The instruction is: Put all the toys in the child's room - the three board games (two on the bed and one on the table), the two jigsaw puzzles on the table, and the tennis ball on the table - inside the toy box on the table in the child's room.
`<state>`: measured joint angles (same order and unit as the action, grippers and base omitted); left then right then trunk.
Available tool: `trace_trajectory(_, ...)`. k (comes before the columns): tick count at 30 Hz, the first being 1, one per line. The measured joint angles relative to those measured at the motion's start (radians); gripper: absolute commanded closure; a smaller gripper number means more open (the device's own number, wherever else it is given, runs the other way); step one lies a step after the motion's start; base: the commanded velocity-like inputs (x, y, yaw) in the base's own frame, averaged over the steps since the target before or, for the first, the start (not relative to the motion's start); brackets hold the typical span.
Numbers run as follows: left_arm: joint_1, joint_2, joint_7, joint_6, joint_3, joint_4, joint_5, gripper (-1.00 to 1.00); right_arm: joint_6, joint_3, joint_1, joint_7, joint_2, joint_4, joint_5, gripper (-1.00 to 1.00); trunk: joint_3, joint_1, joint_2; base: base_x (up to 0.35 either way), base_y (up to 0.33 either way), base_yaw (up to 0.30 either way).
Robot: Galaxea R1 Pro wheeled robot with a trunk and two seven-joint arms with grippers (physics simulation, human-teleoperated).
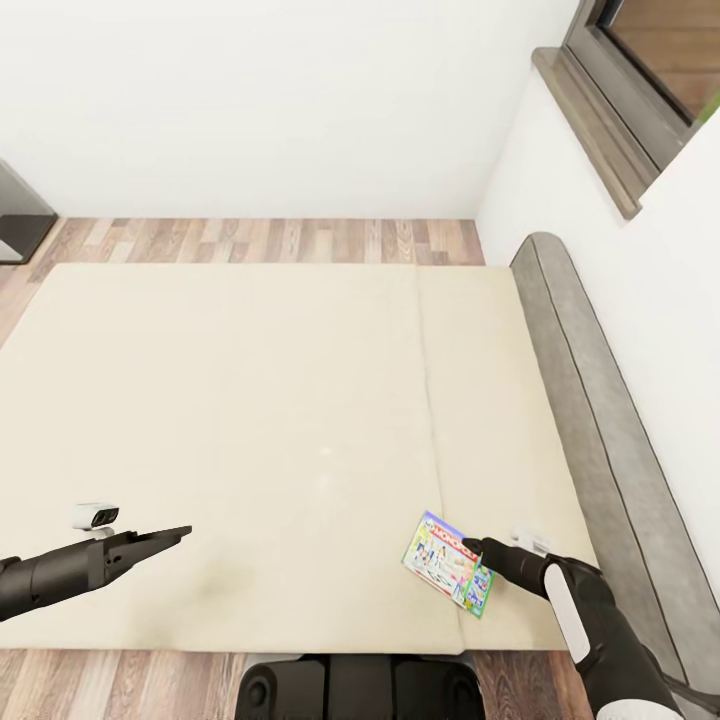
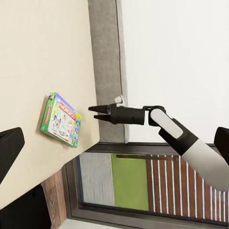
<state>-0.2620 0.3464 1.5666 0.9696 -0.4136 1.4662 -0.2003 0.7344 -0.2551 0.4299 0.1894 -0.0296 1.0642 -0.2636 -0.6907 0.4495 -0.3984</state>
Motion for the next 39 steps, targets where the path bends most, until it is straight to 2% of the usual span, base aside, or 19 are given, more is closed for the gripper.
trace_trajectory(12,0.000,0.000,0.000,0.000,0.000,0.000,0.000,-1.00,0.003,0.001,0.002,-0.067,-0.001,0.000,-0.010,-1.00,-0.019,0.000,0.000,0.000,0.000,0.000)
trace_trajectory(34,0.000,0.001,0.000,0.000,-0.003,0.004,-0.002,-1.00,0.004,0.004,0.004,-0.074,0.000,0.000,-0.009,-1.00,-0.054,0.000,0.000,0.000,0.000,0.000)
trace_trajectory(39,0.000,0.001,0.000,0.000,-0.003,0.015,-0.043,-1.00,0.003,0.005,0.004,-0.073,0.000,0.000,-0.009,-1.00,-0.062,0.000,0.000,0.000,0.000,0.000)
